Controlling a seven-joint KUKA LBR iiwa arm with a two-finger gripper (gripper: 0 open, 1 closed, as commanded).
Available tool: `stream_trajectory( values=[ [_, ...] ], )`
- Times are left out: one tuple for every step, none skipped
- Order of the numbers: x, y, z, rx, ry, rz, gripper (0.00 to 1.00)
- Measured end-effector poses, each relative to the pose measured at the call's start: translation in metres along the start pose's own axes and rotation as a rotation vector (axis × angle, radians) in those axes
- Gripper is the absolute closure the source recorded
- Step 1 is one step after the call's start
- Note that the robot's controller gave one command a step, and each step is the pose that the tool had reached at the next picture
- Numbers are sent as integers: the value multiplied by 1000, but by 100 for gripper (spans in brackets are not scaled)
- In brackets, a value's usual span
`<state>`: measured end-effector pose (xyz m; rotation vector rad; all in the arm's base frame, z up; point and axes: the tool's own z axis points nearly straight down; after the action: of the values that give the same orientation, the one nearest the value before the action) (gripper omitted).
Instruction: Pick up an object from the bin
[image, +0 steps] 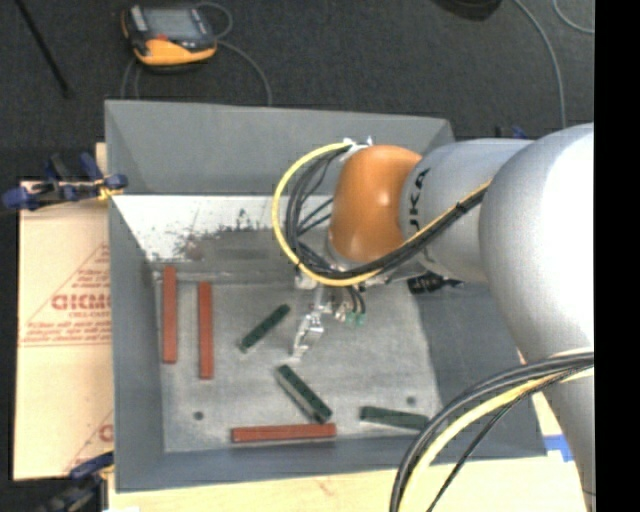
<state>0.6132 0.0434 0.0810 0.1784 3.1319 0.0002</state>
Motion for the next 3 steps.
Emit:
stream_trajectory(
  values=[
    [0,0,0,0,0,0,0],
    [-18,63,1,2,3,-197,100],
    [-18,63,0,2,2,-197,100]
  ],
)
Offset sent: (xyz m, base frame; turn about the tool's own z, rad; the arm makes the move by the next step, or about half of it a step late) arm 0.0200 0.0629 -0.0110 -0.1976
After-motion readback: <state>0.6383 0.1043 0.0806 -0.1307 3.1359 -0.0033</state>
